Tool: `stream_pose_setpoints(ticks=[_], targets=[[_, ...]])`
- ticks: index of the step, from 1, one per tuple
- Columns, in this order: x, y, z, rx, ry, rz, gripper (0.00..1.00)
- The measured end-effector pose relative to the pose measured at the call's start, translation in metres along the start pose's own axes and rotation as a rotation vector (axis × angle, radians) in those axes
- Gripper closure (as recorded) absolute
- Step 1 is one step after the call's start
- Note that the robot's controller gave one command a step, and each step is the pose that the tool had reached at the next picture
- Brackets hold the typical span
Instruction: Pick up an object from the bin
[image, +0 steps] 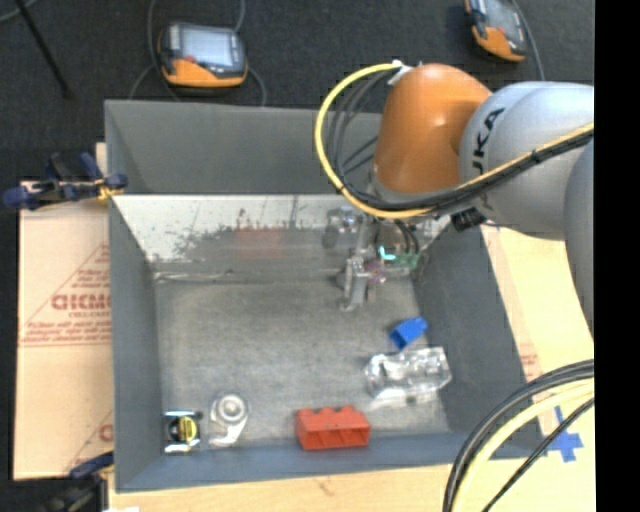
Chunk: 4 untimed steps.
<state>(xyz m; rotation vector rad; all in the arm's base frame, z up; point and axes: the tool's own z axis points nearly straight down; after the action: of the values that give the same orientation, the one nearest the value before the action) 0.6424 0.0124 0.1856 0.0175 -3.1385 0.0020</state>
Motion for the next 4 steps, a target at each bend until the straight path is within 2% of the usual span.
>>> stream_pose_setpoints(ticks=[1, 2, 3, 4], targets=[[0.002, -0.096, 0.052, 0.003, -0.003, -0.027, 0.0], [0.067, -0.138, 0.108, 0.004, -0.018, -0.667, 0.0], [0.058, -0.146, 0.108, -0.005, -0.012, -0.942, 0.0], [0.043, -0.133, 0.109, 0.013, -0.015, -1.099, 0.0]])
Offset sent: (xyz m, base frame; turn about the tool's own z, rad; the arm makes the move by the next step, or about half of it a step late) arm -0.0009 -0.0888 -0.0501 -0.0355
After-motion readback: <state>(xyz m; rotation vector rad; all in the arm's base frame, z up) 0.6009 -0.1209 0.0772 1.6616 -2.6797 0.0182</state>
